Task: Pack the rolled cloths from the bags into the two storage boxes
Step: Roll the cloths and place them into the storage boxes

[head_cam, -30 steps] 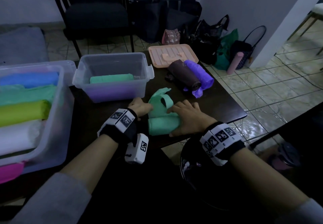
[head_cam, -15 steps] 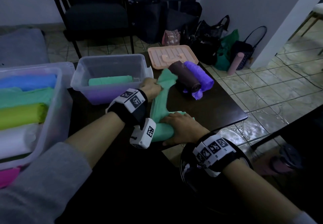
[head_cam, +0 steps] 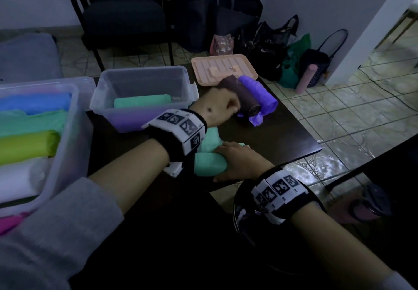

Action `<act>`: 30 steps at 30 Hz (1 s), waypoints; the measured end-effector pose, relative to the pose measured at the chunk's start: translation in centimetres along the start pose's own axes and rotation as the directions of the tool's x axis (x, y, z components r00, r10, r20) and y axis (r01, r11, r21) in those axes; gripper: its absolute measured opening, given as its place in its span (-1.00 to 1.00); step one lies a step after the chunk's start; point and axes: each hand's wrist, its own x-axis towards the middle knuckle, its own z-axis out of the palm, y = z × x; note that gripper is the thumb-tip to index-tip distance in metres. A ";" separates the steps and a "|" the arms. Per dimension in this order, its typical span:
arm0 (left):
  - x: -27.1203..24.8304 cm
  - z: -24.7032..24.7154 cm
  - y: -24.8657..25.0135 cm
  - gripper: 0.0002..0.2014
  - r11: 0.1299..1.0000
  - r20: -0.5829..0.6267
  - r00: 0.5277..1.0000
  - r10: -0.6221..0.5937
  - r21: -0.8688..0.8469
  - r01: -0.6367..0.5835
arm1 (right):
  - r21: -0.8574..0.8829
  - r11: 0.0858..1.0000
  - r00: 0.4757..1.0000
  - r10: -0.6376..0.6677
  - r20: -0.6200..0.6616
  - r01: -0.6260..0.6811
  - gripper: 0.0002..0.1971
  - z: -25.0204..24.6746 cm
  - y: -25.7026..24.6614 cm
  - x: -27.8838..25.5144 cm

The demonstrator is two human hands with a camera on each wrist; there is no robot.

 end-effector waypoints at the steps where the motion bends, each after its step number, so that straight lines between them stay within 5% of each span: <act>1: -0.2 0.7 -0.5 -0.72 0.998 0.149 0.988 -0.033 0.051 0.026 | -0.001 1.000 1.000 -0.003 -0.004 0.003 -0.25 0.0 0.0 -0.1; 4: -0.9 2.9 -2.9 -0.56 0.983 0.424 0.892 -0.159 0.150 0.104 | -0.039 0.999 1.000 -0.011 -0.002 0.011 -0.21 0.2 -0.1 -0.3; 8: -1.8 5.1 -5.6 -0.48 0.974 0.544 0.824 -0.158 0.223 0.039 | 0.000 0.999 0.999 -0.035 0.004 0.035 -0.25 0.6 -0.1 -0.2; 14: -2.4 4.9 -6.7 -0.45 0.964 0.554 0.827 -0.090 0.256 -0.066 | 0.049 0.994 0.996 -0.093 -0.009 0.094 -0.31 -0.1 -0.9 0.2; 30: -2.4 5.1 -6.8 -0.44 0.973 0.508 0.854 -0.114 0.230 -0.006 | -0.017 0.998 0.996 -0.061 -0.062 0.060 -0.17 0.3 -1.4 -0.2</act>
